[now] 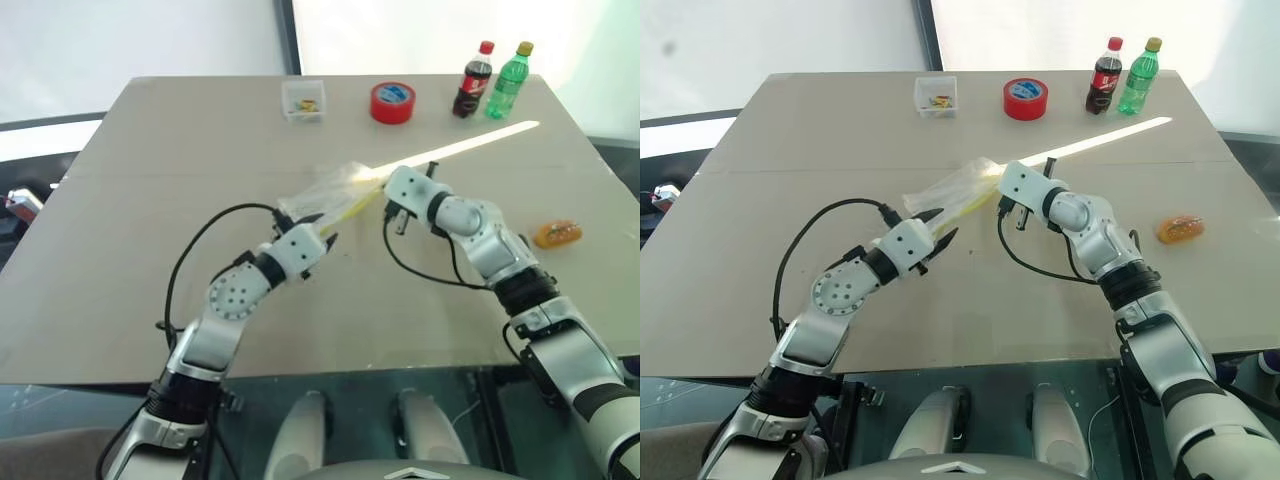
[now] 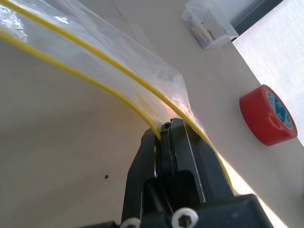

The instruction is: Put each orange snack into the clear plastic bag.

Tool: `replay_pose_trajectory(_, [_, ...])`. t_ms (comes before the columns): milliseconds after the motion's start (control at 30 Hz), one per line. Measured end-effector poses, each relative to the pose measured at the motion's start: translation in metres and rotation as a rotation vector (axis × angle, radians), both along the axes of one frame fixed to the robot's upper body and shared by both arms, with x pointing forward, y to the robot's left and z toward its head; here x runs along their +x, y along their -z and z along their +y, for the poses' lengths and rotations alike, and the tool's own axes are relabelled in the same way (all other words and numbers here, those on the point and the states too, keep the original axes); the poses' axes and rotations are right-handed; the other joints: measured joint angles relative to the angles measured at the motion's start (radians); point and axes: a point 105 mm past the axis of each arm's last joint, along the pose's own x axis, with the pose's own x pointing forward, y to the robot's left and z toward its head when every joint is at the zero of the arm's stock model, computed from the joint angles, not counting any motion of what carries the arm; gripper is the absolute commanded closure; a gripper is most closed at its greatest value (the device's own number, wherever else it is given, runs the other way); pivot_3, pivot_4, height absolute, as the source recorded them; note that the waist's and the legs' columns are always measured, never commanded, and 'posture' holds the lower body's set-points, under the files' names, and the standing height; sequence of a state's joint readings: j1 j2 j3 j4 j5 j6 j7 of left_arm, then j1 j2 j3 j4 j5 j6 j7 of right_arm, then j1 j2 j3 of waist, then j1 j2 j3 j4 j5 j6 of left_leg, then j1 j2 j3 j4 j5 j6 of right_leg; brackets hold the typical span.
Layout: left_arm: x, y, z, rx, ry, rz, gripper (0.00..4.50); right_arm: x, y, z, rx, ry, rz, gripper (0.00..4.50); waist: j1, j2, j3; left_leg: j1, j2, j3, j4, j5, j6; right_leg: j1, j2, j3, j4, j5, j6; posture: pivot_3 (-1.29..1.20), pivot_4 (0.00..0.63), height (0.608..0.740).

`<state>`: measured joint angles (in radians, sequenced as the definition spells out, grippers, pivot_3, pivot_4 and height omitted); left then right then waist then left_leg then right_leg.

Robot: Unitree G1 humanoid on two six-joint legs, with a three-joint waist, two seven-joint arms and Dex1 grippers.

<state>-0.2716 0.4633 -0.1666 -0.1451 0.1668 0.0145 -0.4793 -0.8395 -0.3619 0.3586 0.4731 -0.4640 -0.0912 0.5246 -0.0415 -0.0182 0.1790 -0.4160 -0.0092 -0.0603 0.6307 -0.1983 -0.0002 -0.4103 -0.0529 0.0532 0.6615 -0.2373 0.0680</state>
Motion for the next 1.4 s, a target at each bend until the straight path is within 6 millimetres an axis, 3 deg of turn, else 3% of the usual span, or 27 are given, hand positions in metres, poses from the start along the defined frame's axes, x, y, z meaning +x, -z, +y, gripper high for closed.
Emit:
replay_pose_trajectory(133, [0.0,0.0,0.0,-0.001,0.0,0.0,4.45,-0.001,0.004,-0.001,-0.005,0.0,0.017,4.5,0.0,0.0,0.0,0.0,0.0,0.0,0.0,0.0,0.0,0.0,0.0,0.0,0.0,0.0,0.0,0.0,0.15,0.74])
replay_pose_trajectory(233, [0.002,0.0,0.0,0.002,-0.007,-0.002,4.5,-0.003,0.009,-0.002,-0.005,0.002,0.053,3.52,0.0,0.0,0.0,0.0,0.0,0.0,0.0,0.0,0.0,0.0,0.0,0.0,0.0,0.0,0.0,0.0,0.15,0.74])
replay_pose_trajectory(400, [0.004,0.002,0.001,0.008,-0.018,-0.001,4.5,-0.016,0.011,-0.003,0.039,-0.009,0.154,1.2,0.001,0.0,0.0,0.0,0.0,0.0,0.0,0.0,0.0,0.0,0.0,0.0,0.0,0.0,0.0,0.0,0.15,0.74])
replay_pose_trajectory(533, [0.004,0.002,0.001,0.007,-0.02,-0.001,4.5,-0.034,0.004,0.002,0.118,-0.033,0.279,1.2,0.001,0.0,0.0,0.0,0.0,-0.001,0.001,0.0,0.0,0.0,0.0,-0.001,0.001,0.0,0.0,0.0,0.15,0.74])
replay_pose_trajectory(633, [0.004,0.002,0.001,0.01,-0.022,-0.004,4.5,-0.038,-0.017,-0.001,0.281,0.0,0.338,2.09,0.001,0.0,0.0,0.0,0.0,-0.001,0.001,0.0,0.0,0.0,0.0,-0.001,0.001,0.0,0.0,0.0,0.15,0.74])
replay_pose_trajectory(667, [0.004,0.002,0.001,0.009,-0.023,-0.005,4.5,-0.038,-0.021,-0.002,0.322,0.009,0.35,2.6,0.002,0.0,0.0,0.0,0.0,-0.001,0.001,0.0,0.0,0.0,0.0,-0.001,0.001,0.0,0.0,0.0,0.15,0.74])
replay_pose_trajectory(800, [0.004,0.002,0.0,0.004,-0.026,-0.009,4.5,-0.038,-0.015,-0.011,0.412,0.072,0.43,4.44,0.002,0.0,0.0,0.0,0.0,-0.001,0.001,0.0,0.0,0.0,0.0,-0.001,0.001,0.0,0.0,0.0,0.15,0.74])
replay_pose_trajectory(1400, [0.004,0.003,0.0,0.007,-0.016,-0.015,4.5,-0.017,0.002,-0.002,0.48,0.129,0.466,4.49,0.001,0.0,0.0,0.0,0.0,-0.001,0.001,0.0,0.0,0.0,0.0,-0.001,0.001,0.0,0.0,0.0,0.15,0.74])
